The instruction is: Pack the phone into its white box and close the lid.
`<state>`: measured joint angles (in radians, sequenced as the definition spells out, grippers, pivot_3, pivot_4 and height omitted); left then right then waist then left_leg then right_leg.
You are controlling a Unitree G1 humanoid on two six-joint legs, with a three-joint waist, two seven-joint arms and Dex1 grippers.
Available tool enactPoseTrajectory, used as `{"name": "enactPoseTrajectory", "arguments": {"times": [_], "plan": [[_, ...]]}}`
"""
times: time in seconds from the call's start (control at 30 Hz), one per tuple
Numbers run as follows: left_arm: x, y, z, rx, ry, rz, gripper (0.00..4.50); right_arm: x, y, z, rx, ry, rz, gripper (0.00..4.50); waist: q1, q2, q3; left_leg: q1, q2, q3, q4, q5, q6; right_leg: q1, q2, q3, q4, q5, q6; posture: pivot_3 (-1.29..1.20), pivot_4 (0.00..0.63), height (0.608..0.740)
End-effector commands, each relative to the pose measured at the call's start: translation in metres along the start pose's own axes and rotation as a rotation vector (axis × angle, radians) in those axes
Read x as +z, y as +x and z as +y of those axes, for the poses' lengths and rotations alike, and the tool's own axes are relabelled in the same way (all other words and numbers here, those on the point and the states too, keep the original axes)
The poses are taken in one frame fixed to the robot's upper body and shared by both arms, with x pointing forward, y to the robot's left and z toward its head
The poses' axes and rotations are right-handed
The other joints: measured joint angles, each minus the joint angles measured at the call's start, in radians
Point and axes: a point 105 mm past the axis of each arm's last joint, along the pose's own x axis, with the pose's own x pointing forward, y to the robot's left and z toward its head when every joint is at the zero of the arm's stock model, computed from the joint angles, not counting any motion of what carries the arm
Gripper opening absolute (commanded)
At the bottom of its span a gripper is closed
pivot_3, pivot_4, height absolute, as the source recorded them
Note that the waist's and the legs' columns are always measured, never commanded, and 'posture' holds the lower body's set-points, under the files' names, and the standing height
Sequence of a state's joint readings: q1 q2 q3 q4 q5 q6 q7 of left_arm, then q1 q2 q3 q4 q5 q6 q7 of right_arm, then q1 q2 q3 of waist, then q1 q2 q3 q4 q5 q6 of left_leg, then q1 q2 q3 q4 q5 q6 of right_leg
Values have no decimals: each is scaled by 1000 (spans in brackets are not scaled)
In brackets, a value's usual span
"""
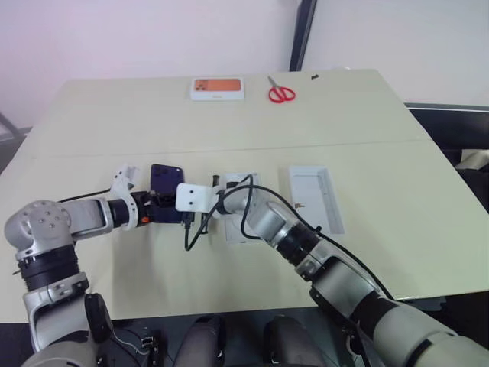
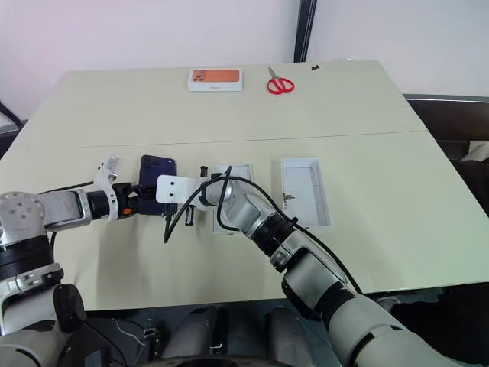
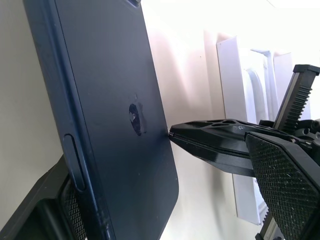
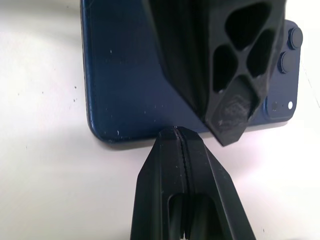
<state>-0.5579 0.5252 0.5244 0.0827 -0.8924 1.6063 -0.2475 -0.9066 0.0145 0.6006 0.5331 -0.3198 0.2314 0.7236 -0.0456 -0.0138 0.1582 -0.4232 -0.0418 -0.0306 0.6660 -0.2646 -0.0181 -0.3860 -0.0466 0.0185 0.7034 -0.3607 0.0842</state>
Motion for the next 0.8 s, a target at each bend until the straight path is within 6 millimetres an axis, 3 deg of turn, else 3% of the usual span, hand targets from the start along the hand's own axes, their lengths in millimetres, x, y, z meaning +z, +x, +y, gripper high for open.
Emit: {"name": "enactPoseTrajectory", "arguments": {"times": [0.03,0.07,0.17,0.3,0.57,0.67,0.73,0.8], "plan": [[8,-5,6,56,-5,-32,4500,10,-1,1,-1,-26,-31,15,0,0,0,0,0,0,0,0,0,0,0,0,0,0,0,0,150,740],[11,-7,9,68,-14,-46,4500,9,-1,1,-1,-26,-30,15,-1,0,0,0,0,0,0,0,0,0,0,0,0,0,0,0,150,740],[15,-9,12,86,-29,-75,3645,9,-1,1,-3,-28,-26,0,-3,0,0,0,0,0,0,0,0,-1,0,0,0,0,0,0,150,740],[16,-9,11,82,-36,-85,1725,9,-2,0,-5,-30,-25,0,-3,0,0,0,0,0,-1,0,0,-1,0,0,0,0,0,0,150,740],[22,-14,12,74,-62,-131,1725,11,-6,-4,-17,-45,-27,0,-2,0,0,-1,0,0,-1,0,0,-2,0,0,0,0,0,0,150,740],[21,-14,14,80,-74,-137,861,14,-10,-8,-29,-59,-34,0,-1,0,0,-1,0,0,-1,0,0,-2,0,0,0,0,0,0,150,740],[21,-14,14,76,-81,-144,19,17,-14,-12,-40,-72,-39,0,-1,-1,0,-1,0,0,-1,0,0,-1,0,0,0,0,0,0,150,740],[24,-15,10,51,-80,-157,19,21,-21,-17,-53,-82,-49,0,-2,-1,0,-1,0,0,-1,0,0,-1,0,0,0,0,0,0,150,740]]}}
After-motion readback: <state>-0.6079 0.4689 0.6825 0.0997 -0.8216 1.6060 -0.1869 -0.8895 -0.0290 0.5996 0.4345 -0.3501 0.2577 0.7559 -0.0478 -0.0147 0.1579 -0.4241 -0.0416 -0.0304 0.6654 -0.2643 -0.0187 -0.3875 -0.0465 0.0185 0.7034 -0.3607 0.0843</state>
